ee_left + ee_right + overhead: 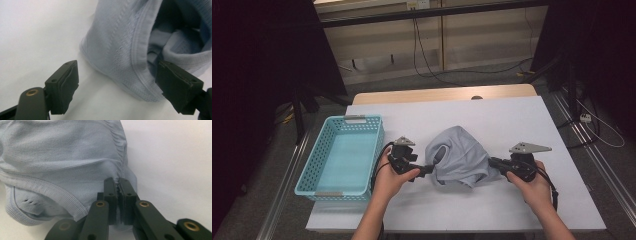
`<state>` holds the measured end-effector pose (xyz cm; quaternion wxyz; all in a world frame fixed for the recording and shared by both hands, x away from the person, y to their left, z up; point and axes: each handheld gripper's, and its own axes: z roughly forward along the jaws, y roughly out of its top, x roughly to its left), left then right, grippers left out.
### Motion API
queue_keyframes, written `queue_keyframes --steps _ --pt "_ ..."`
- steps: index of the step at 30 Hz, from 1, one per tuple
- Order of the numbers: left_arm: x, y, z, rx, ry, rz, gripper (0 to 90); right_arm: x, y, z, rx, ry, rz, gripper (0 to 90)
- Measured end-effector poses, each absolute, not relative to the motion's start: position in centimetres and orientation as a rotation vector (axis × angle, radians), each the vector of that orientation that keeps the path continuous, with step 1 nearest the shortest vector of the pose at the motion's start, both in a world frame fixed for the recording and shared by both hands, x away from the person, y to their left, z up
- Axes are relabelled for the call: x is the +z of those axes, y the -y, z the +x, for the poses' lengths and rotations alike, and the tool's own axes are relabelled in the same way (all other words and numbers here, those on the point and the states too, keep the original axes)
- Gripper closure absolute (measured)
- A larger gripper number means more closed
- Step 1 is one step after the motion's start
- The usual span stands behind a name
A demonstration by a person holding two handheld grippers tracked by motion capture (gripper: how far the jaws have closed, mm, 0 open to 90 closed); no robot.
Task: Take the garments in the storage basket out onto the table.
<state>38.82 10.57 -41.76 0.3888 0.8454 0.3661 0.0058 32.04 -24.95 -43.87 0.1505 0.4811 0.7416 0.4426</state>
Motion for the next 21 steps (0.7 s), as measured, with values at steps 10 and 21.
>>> queue_keyframes --steps 10,21 --pt "-42.9 -9.8 38.8 -0.043 -0.935 2.165 33.4 -44.0 24.9 31.9 1.276 -2.134 1.383 85.5" --pt "-43.9 -9.5 39.0 -0.121 -0.968 2.194 56.2 -44.1 25.0 31.9 1.281 -2.131 1.389 85.2"
